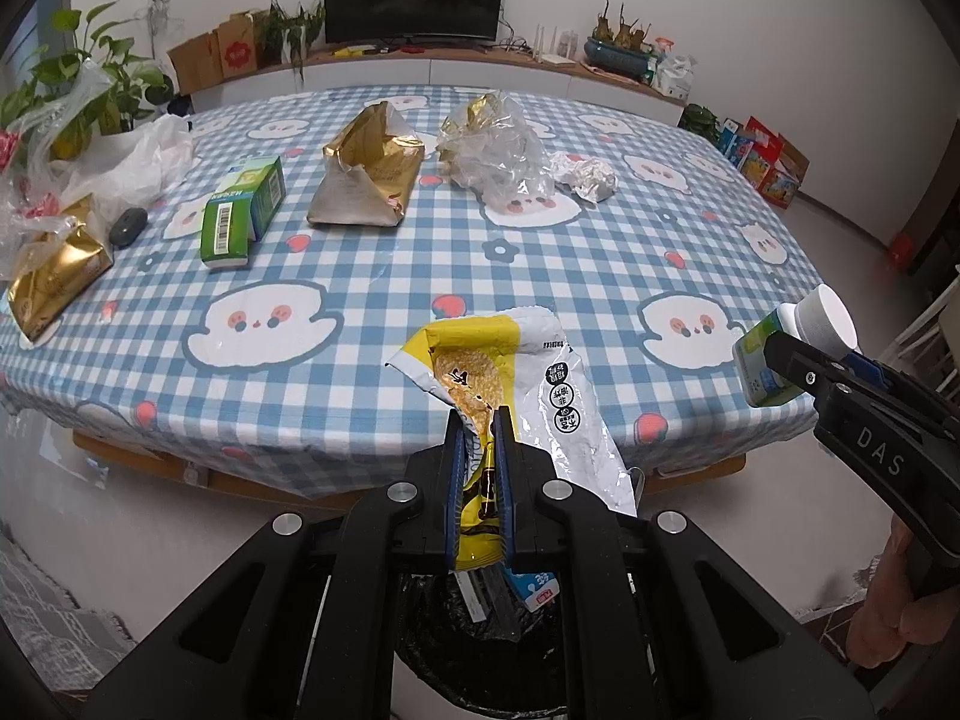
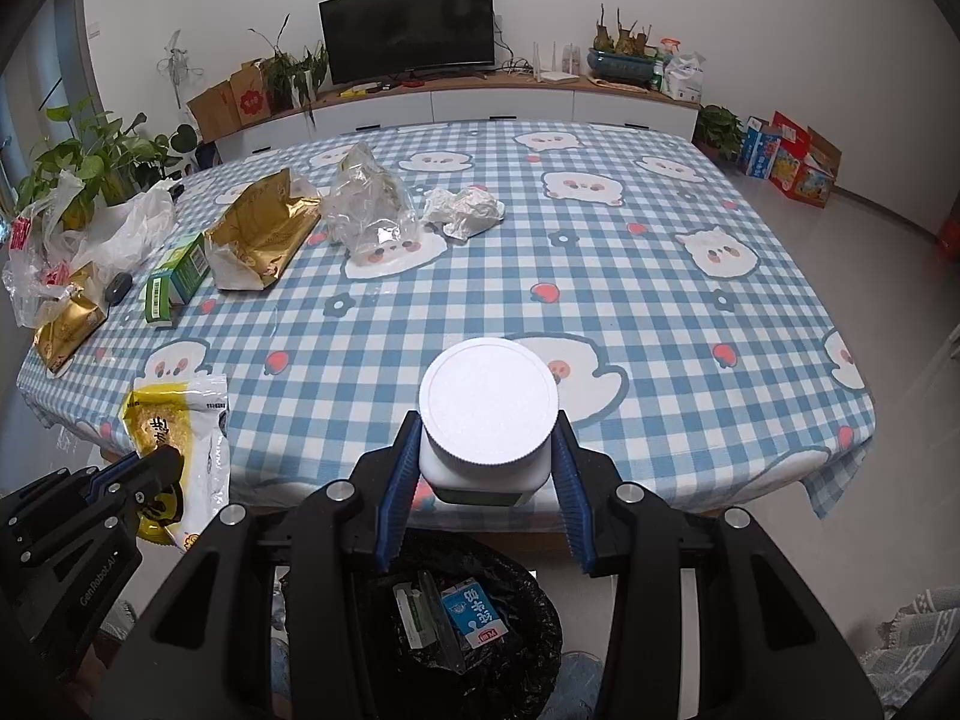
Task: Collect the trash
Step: 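Lift and carry the yellow packet and pill bottle over the black trash bin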
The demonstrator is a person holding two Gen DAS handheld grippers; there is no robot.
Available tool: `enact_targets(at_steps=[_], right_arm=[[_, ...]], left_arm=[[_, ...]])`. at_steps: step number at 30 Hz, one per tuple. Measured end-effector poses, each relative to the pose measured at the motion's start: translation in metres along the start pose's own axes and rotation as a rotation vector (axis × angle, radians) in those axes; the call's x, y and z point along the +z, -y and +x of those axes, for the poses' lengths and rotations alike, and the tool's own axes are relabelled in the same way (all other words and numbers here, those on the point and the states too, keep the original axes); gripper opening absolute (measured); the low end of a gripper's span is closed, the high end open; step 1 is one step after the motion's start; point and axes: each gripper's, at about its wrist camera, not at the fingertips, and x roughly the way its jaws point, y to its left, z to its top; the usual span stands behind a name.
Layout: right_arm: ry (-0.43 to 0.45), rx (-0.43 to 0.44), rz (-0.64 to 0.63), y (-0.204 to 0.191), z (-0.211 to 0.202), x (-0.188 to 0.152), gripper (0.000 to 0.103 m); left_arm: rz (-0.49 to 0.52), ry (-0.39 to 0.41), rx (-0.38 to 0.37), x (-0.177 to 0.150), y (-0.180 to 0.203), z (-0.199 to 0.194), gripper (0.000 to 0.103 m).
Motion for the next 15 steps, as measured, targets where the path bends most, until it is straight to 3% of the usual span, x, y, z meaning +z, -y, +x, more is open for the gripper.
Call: enact_targets(at_steps=[15], right_arm=[[-0.017, 0.004, -0.001, 0.001, -0.015, -0.048, 0.040]], left_arm=[[-0.006, -0.022, 0.004, -0.052, -0.008, -0.006, 0.009]])
